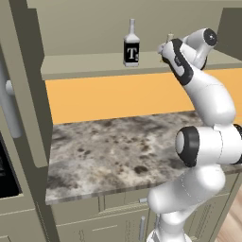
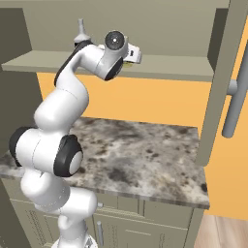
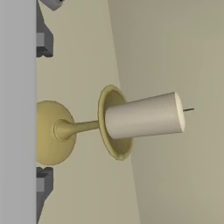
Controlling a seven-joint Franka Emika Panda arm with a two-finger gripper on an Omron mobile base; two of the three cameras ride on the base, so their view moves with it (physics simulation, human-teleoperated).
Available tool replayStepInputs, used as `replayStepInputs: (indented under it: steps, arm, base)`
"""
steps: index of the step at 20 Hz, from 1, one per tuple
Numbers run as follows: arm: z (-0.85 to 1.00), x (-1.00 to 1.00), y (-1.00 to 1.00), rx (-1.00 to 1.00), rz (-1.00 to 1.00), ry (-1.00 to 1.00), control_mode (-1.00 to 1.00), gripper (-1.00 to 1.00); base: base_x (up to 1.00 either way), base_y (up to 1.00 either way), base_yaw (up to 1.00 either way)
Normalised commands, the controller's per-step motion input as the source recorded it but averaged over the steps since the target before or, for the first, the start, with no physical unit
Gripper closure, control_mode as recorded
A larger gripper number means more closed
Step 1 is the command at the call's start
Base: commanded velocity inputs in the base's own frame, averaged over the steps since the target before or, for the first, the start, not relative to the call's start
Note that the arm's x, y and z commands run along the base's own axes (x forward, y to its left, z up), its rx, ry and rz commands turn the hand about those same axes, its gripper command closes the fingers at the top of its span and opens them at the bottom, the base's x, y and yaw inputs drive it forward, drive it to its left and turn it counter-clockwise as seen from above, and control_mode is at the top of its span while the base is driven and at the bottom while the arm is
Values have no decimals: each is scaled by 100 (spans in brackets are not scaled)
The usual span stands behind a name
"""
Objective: Get the candle and the liquor from the cabinet and move them to the dining counter.
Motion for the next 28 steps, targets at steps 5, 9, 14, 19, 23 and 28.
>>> replayStepInputs:
  steps: [5,9,14,19,23,28]
  arm:
    - [-1,22,0,0,2,0,-100,-100]
    - [-3,21,0,0,2,0,-100,-100]
    - [-4,23,0,0,2,0,-100,-100]
    - [-3,24,0,0,1,0,-100,-100]
    - [-2,21,0,0,1,0,-100,-100]
    - [-6,18,1,0,1,0,-100,100]
  base:
    - [0,0,0]
    - [0,0,0]
    - [0,0,0]
    - [0,0,0]
    - [0,0,0]
    - [0,0,0]
